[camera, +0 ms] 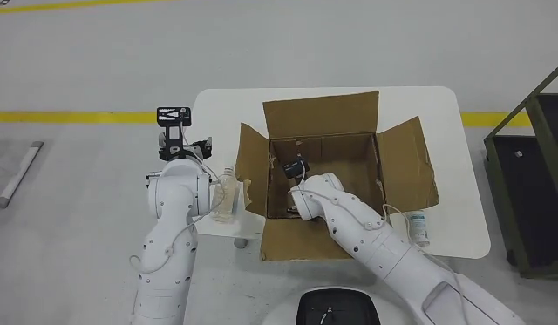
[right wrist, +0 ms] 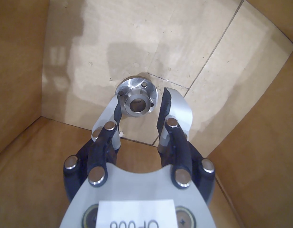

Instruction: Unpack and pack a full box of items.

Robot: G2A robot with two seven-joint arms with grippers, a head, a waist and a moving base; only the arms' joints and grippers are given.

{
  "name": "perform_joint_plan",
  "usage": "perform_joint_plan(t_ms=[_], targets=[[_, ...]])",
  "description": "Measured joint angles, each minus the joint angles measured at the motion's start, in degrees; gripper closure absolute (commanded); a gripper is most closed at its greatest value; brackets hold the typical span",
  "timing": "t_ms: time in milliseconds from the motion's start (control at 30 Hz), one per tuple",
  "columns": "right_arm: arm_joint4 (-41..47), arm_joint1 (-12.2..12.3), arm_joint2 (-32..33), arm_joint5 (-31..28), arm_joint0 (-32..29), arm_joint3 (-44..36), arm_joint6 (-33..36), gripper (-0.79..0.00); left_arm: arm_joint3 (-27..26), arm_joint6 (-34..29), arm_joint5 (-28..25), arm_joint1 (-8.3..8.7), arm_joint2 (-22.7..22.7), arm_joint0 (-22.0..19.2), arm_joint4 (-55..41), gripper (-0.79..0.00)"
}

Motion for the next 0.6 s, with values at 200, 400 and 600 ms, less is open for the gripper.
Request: perform_joint_plan(t_ms=[200, 400, 600], targets=[[0.2, -0.6, 0.1, -0.3, 0.3, 1.7, -0.5, -0.372, 0.0, 0.0, 0.0, 0.0, 0.0, 0.0, 0.0, -0.785], [0.4, -1.1, 0.3, -0.3, 0.8, 3.4, -1.1, -0.345, 0.0, 0.0, 0.0, 0.0, 0.0, 0.0, 0.0, -0.785], [0.5, -1.6, 0.3, -0.2, 1.1, 4.9, -1.5, 0.0, 0.0, 0.0, 0.0, 0.0, 0.0, 0.0, 0.0, -0.785]])
